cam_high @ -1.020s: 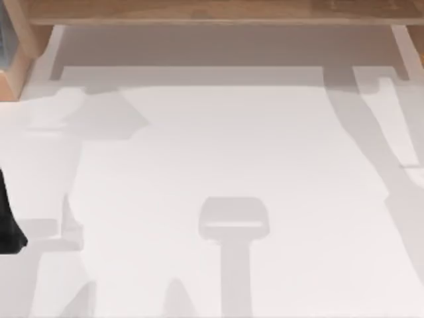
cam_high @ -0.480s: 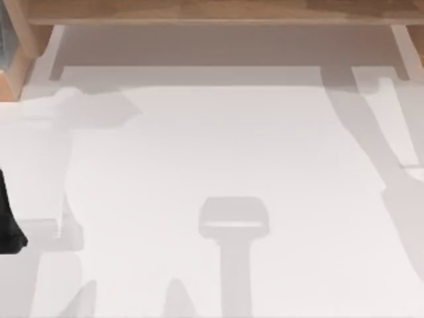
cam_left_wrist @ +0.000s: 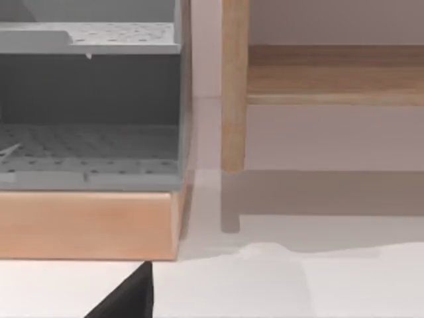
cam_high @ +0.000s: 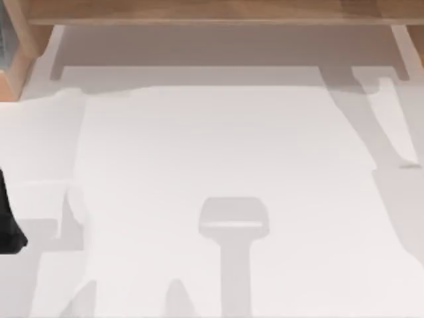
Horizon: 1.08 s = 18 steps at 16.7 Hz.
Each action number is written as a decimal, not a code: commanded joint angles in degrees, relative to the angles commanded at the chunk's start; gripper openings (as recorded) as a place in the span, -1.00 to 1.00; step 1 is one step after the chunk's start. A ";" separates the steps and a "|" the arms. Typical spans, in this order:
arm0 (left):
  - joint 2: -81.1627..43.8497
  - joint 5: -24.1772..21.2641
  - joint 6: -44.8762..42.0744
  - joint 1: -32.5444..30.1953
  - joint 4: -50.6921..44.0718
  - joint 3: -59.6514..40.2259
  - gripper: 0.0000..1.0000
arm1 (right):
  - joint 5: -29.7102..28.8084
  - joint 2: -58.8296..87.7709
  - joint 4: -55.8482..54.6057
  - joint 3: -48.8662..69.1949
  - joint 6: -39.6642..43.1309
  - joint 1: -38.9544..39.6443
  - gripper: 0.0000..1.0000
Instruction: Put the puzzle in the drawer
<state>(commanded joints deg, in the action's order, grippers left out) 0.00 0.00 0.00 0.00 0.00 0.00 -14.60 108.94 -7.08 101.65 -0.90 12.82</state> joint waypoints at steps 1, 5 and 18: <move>0.00 0.00 0.00 0.00 0.00 0.00 1.00 | 0.00 0.00 0.00 0.00 0.00 0.00 1.00; 0.00 0.00 0.00 0.00 0.00 0.00 1.00 | 0.00 0.00 0.00 0.00 0.00 0.00 0.70; 0.00 0.00 0.00 0.00 0.00 0.00 1.00 | 0.00 0.00 0.00 0.00 0.00 0.00 -1.00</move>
<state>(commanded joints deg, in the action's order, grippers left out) 0.00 0.00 0.00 0.00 0.00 0.00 -14.60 108.94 -7.08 101.65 -0.90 12.82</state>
